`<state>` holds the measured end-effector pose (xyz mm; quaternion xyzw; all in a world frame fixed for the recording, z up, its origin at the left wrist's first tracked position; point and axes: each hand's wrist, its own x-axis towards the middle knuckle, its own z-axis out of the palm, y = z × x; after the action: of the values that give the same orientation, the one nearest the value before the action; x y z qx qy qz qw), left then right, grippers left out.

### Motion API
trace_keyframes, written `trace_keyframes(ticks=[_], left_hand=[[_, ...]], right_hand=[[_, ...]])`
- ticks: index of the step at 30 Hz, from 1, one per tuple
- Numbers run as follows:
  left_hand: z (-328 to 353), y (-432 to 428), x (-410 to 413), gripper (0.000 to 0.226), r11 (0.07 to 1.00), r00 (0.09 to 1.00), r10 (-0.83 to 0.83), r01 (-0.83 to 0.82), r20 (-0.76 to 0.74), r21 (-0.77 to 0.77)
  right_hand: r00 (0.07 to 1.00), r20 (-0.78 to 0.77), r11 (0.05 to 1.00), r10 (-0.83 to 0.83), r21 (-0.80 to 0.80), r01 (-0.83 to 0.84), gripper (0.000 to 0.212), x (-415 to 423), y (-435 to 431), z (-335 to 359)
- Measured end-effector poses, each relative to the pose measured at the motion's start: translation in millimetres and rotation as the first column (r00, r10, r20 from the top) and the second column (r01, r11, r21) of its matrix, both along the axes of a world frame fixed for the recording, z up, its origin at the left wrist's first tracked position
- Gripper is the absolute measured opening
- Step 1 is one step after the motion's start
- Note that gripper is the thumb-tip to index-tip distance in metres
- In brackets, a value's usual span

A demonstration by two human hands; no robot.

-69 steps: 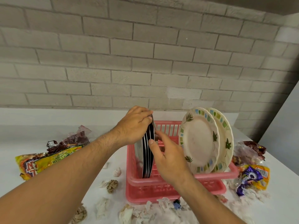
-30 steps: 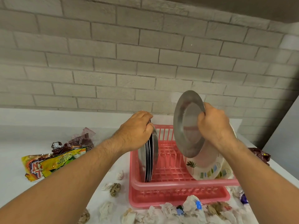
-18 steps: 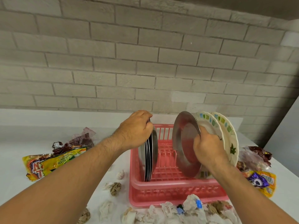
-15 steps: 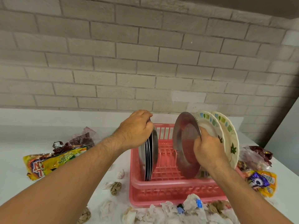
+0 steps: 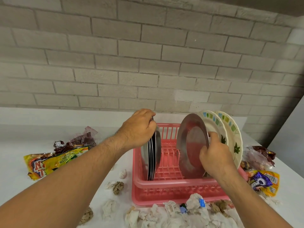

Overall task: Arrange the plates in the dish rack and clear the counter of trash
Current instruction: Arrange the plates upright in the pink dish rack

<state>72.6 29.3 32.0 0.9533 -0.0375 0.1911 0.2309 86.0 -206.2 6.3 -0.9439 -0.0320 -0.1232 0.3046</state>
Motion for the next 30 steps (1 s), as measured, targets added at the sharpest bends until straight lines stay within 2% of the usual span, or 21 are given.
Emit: trace_keyframes(ticks=[3, 8, 10, 12, 14, 16, 19, 23, 26, 30], left_hand=[[0.2, 0.5, 0.0, 0.043, 1.000, 1.000, -0.008, 0.008, 0.002, -0.002], [0.3, 2.6, 0.1, 0.043, 1.000, 1.000, -0.020, 0.020, 0.004, 0.001], [0.1, 3.6, 0.3, 0.042, 1.000, 1.000, -0.025, 0.025, 0.005, 0.000], [-0.7, 4.3, 0.2, 0.041, 1.000, 0.999, -0.030, 0.030, 0.009, -0.005], [-2.1, 4.2, -0.4, 0.041, 0.999, 0.999, -0.040, 0.040, 0.017, -0.010], [-4.3, 3.9, -0.9, 0.042, 0.999, 0.999, -0.047, 0.047, 0.028, -0.015], [-8.0, 3.0, -1.9, 0.045, 0.996, 0.999, -0.046, 0.047, 0.022, -0.071], [-10.2, -0.5, -6.3, 0.046, 0.986, 0.999, -0.034, 0.031, -0.020, -0.166], [-10.1, 1.8, -6.8, 0.046, 0.982, 0.998, -0.035, 0.025, -0.048, -0.188], [-6.4, 5.4, -9.5, 0.046, 0.989, 0.999, -0.046, 0.041, -0.028, -0.144]], right_hand=[[1.000, -0.005, 0.999, 0.029, 0.014, -0.029, 0.050, -0.6, -2.2, 3.0], [0.996, 0.069, 0.998, 0.065, -0.010, -0.065, 0.060, -1.0, -2.9, 16.4], [0.975, 0.202, 0.996, 0.093, -0.002, -0.094, 0.056, -2.3, -0.5, 23.5], [0.906, 0.391, 0.986, 0.159, -0.016, -0.166, 0.044, -5.0, 5.7, 31.0], [0.851, 0.469, 0.969, 0.238, -0.054, -0.242, 0.033, -9.2, 18.2, 36.0], [0.856, 0.412, 0.944, 0.313, -0.036, -0.328, 0.029, -12.6, 35.2, 30.5], [0.882, 0.255, 0.886, 0.395, 0.147, -0.440, 0.033, -16.8, 60.6, 10.4], [0.881, 0.164, 0.835, 0.443, 0.283, -0.472, 0.041, -24.6, 80.2, -13.5], [0.875, 0.219, 0.853, 0.431, 0.217, -0.474, 0.041, -30.1, 85.3, -20.7], [0.883, 0.264, 0.899, 0.387, 0.104, -0.425, 0.028, -29.3, 86.9, -13.7]])
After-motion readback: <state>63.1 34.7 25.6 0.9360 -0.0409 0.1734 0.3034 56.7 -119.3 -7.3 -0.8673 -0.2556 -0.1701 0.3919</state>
